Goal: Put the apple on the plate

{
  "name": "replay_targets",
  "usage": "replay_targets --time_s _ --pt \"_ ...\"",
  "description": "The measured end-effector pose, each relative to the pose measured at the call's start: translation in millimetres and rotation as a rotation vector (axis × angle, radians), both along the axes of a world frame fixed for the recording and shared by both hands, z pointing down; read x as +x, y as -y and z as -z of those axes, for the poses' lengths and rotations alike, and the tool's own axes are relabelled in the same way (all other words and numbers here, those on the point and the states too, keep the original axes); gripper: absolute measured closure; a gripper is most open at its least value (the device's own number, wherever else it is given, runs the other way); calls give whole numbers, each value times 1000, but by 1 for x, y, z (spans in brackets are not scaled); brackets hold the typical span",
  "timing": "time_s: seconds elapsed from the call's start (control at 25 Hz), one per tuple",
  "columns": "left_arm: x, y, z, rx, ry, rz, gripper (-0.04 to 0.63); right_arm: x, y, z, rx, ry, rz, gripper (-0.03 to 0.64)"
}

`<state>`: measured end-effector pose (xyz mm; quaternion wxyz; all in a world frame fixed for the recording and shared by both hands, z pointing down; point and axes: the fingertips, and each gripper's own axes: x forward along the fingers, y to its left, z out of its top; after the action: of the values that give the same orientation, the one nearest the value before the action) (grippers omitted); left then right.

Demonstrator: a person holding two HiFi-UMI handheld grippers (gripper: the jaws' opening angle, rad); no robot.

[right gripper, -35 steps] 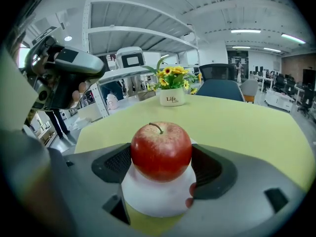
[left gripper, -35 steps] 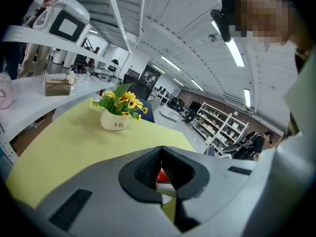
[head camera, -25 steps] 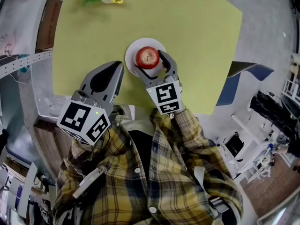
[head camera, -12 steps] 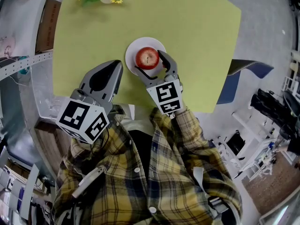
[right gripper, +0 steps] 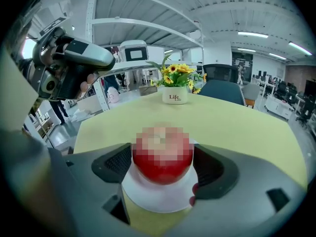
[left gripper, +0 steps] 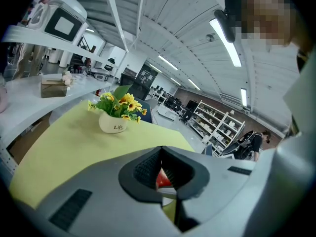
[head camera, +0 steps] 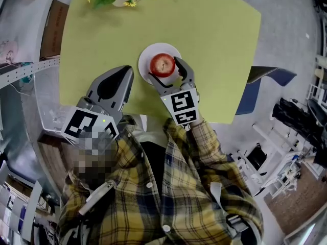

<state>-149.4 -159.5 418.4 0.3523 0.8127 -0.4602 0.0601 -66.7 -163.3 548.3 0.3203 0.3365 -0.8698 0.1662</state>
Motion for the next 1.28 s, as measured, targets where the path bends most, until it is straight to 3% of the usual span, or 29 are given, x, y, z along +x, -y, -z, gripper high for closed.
replay_targets --time_s 0.52,1.0,1.28 --pt "4 6 20 45 -13 -30 589 4 -2 23 5 18 -37 253" --pt "19 9 67 142 -38 -76 589 2 -5 114 24 248 -112 255" --pt "29 11 102 207 -29 -117 588 2 -5 190 170 349 -102 264"
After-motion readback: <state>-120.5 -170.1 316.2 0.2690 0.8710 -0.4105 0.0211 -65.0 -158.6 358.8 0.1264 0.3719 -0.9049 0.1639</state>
